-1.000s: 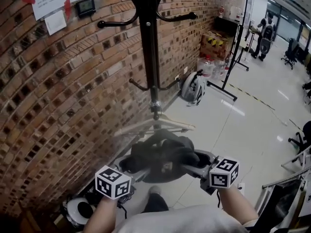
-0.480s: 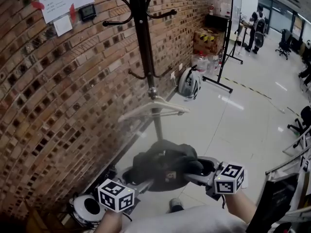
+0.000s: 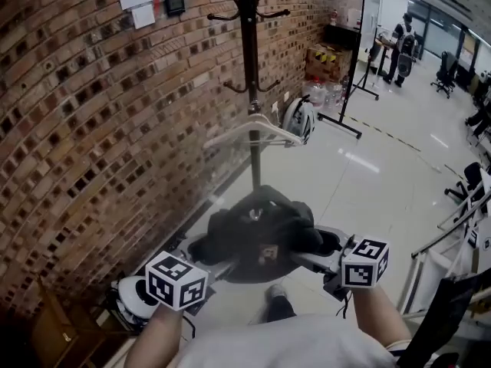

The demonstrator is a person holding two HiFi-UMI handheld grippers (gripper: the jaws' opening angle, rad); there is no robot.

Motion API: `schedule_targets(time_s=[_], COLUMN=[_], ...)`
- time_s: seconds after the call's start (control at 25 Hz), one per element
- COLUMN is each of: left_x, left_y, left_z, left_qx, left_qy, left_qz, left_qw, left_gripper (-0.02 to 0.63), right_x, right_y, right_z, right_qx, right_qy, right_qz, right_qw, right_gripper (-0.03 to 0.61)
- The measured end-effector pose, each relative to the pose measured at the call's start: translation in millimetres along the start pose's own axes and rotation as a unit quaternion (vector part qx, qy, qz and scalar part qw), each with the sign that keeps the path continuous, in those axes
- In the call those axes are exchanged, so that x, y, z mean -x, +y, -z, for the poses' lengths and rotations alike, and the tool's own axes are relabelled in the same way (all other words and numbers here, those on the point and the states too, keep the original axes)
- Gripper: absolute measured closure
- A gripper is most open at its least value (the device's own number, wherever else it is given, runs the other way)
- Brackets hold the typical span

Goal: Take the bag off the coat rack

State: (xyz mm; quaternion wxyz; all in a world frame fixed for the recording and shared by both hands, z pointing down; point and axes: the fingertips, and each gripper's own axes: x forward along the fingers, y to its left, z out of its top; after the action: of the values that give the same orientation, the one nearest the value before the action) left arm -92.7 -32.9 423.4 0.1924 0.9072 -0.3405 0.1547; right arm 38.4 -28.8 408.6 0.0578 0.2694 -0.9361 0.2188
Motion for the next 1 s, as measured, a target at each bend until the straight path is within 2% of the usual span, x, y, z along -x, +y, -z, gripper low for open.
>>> schedule_targets(time_s=[0.2, 0.4, 0.72, 1.0], left_x=[47.4, 71.3, 80.0, 78.3], left_y=[-16.3, -28.6, -40.2, -45.2], left_z=[11.7, 23.0, 33.6, 27.0], left_qx=[-0.003, 0.003, 0.001, -0.006], left_qy=[-0.005, -0.004, -0.009, -0.004], left_qz=[-0.009, -0.011, -0.012, -0.009], left_qw=[0.9999, 0.9999, 0.9999, 0.9999], left_gripper=[0.304, 0.305, 0.305, 0.305], right_x=[0.9, 4.5, 11.0, 16.9], right_y=[49.1, 77.5, 91.4, 92.1], right_z=[8.1, 18.6, 30.5, 27.5], right_qx=[0.004, -0.003, 0.012, 0.008], right_qy=[0.001, 0.011, 0.016, 0.013], right_qz=[-0.008, -0.009, -0.011, -0.011], right_qw=[1.000, 1.000, 1.000, 1.000], right_gripper=[0.293, 0.288, 0.293, 0.296])
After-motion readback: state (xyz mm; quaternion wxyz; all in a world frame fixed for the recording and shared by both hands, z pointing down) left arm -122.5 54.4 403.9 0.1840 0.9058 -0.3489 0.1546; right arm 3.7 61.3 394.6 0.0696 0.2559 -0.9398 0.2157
